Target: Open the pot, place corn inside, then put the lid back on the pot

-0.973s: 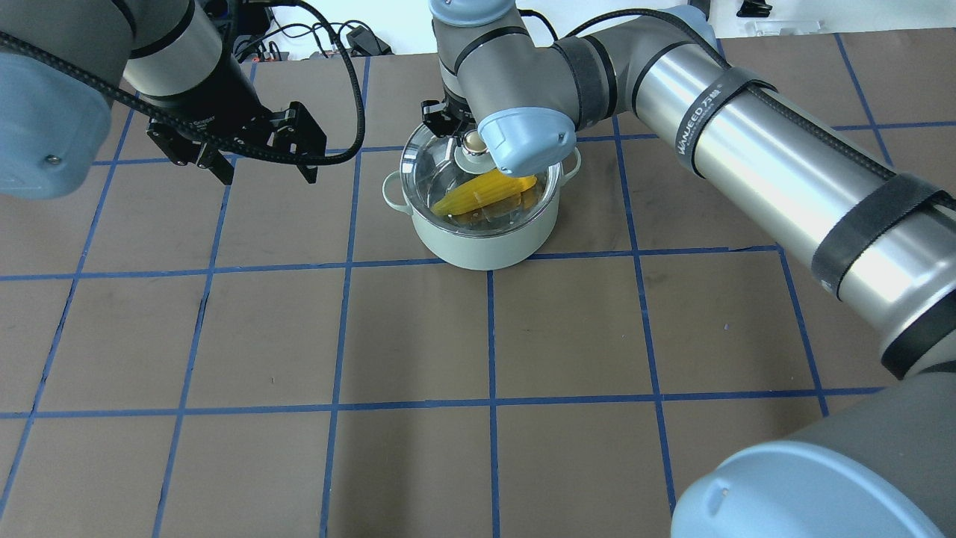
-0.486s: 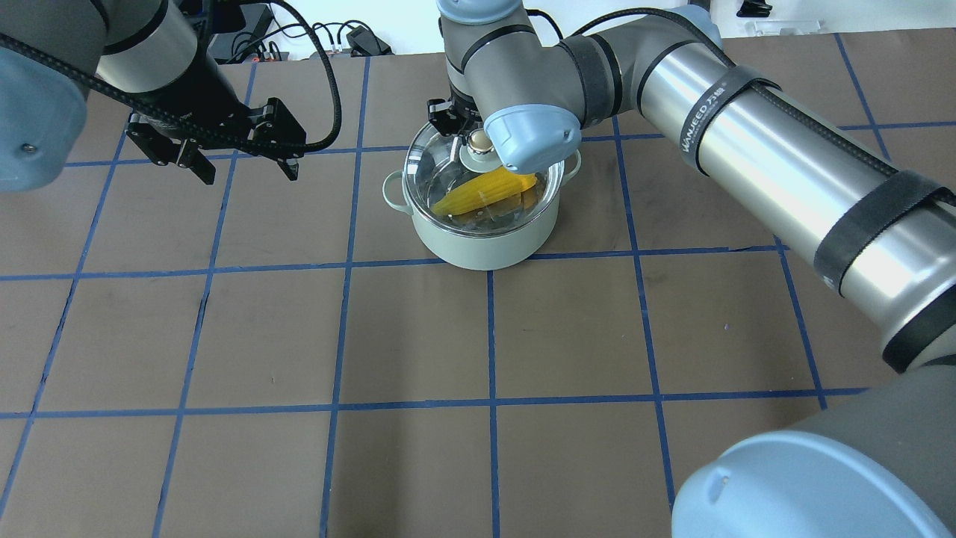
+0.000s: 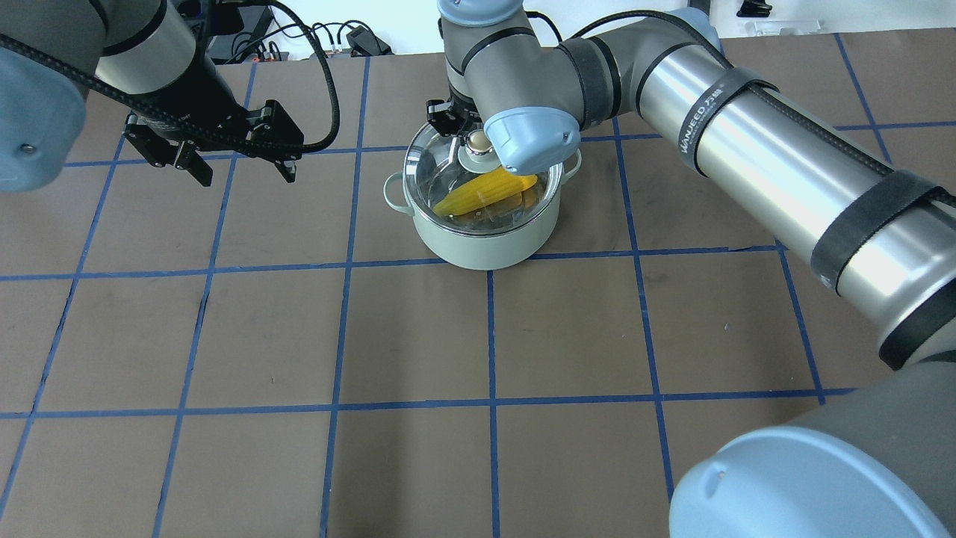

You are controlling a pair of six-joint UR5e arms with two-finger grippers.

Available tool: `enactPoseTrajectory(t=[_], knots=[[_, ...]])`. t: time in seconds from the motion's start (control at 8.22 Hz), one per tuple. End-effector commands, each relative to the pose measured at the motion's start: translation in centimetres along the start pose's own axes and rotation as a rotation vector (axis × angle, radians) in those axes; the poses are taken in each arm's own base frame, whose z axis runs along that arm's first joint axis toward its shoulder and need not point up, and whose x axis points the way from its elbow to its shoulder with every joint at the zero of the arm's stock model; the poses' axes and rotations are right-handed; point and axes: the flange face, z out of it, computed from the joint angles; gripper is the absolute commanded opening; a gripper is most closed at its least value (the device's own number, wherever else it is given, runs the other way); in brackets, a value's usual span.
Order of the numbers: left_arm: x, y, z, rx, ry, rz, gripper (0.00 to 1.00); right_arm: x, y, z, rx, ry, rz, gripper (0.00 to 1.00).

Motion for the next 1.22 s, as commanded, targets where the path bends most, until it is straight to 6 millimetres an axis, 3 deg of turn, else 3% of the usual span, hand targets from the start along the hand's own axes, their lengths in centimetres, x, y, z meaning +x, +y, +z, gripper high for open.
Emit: enactPoseTrajectory(t=[0.0, 0.36, 0.61, 0.97, 1.09], knots=[[0.0, 0.1, 0.1, -0.010, -0.002, 0.002, 1.00, -0.1, 0.0, 0.3, 0.010, -0.007, -0.002, 0.31], [0.0, 0.1, 0.1, -0.010, -0.002, 0.000, 1.00, 0.1, 0.1, 0.4, 0.007, -0.006, -0.013, 0.36], [0.0, 0.1, 0.1, -0.011, -0.002, 0.000, 1.00, 0.2, 0.1, 0.3, 0.010, 0.003, -0.016, 1.00], [0.0, 0.0, 0.3, -0.014, -0.003, 0.000, 1.00, 0.4, -0.1, -1.4, 0.031, -0.007, -0.011, 1.00], [0.0, -0.1, 0.3, -0.013, -0.003, 0.000, 1.00, 1.2, -0.1, -4.0, 0.050, -0.011, -0.004, 1.00]])
